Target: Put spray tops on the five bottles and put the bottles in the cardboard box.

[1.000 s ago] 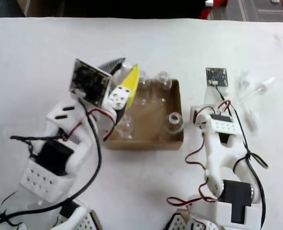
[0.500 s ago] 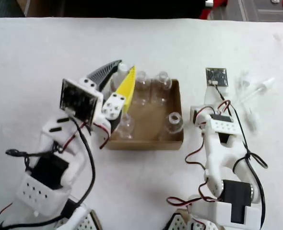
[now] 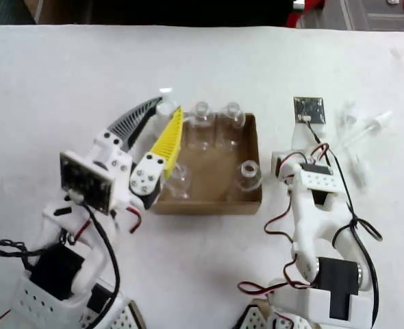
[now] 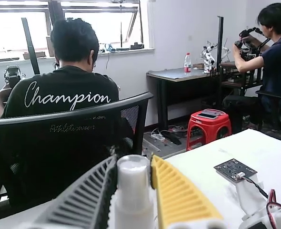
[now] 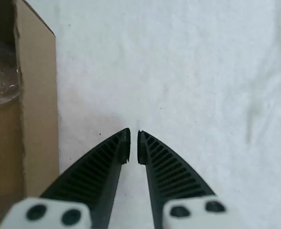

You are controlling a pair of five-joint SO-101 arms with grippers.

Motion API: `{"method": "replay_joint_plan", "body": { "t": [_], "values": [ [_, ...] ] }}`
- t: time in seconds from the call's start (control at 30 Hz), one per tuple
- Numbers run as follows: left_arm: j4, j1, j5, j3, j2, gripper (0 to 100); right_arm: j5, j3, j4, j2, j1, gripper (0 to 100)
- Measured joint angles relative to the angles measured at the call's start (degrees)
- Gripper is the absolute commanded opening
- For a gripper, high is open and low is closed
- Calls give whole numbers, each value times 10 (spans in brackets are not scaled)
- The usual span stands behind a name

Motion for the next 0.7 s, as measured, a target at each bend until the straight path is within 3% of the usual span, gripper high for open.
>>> {"method": "replay_joint_plan", "body": {
  "t": [0.17,0.7],
  "values": [
    [-32,0,-40,38,-4,23,2,0,0,0,0,17],
    [-36,0,-45,73,-4,23,2,0,0,0,0,17]
  ]
}}
